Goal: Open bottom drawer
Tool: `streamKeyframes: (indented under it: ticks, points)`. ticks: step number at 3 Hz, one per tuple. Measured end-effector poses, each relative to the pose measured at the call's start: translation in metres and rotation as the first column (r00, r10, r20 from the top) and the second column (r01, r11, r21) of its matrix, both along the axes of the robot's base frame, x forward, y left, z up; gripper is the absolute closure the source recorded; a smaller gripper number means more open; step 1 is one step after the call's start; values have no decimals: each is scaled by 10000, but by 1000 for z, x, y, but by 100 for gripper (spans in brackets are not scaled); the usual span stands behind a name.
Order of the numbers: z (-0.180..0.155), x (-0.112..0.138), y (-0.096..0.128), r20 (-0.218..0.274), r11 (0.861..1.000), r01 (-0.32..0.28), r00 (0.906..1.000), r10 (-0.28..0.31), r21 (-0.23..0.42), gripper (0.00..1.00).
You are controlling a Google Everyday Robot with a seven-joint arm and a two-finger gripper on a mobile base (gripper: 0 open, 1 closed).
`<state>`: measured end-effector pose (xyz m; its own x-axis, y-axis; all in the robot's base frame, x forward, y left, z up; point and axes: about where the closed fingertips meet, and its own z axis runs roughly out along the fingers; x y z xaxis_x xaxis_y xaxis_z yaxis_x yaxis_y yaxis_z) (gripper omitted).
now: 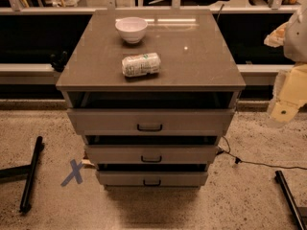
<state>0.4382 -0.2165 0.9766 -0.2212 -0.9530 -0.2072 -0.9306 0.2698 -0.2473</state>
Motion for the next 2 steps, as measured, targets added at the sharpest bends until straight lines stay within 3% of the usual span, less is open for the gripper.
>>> streamKeyframes:
  ticks: [2]
  points:
    - [1, -1, 0, 91, 9992, -287, 9996, 284, 270, 0]
